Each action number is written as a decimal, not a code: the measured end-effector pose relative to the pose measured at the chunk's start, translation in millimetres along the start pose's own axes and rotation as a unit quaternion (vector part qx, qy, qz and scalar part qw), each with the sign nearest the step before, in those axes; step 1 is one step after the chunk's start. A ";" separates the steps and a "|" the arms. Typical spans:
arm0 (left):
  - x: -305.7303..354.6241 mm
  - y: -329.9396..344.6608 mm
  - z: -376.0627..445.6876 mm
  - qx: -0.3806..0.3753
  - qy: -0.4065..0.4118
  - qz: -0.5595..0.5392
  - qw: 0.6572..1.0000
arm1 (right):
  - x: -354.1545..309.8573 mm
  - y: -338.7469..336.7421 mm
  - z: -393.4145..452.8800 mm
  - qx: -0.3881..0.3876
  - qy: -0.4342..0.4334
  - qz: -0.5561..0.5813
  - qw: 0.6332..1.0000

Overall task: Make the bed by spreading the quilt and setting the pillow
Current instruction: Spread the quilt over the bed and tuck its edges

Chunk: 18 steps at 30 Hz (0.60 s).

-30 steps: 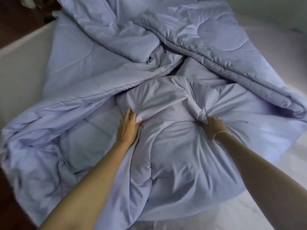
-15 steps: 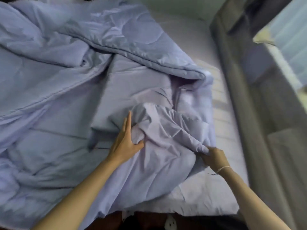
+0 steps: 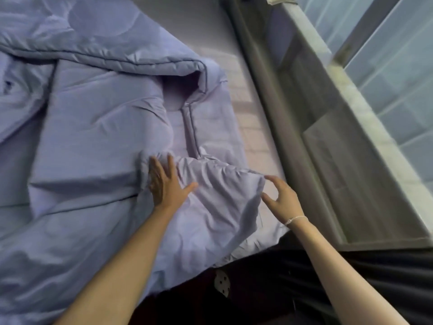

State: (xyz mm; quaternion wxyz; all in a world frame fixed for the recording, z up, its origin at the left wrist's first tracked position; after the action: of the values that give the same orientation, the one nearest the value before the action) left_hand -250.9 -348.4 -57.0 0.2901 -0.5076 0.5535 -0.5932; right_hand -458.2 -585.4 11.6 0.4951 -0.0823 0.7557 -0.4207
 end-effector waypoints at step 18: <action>113.2 32.5 -150.0 -0.437 0.130 -0.152 0.877 | 7.4 -30.8 56.1 -0.026 -0.054 -0.048 0.997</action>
State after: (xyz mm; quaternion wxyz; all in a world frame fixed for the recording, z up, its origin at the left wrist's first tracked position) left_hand -432.2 -403.8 -36.8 -0.1298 -0.5788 0.7048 -0.3890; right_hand -425.0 -640.0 20.0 0.5118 -0.1541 0.7338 -0.4194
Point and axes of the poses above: each hand's wrist, its own z-axis towards the middle knuckle, its own y-axis out of the palm, x = y × z, the point moved 4 cm from there along z, towards the middle knuckle, and after that the axes turned 7 degrees about z, right-handed, at the moved point
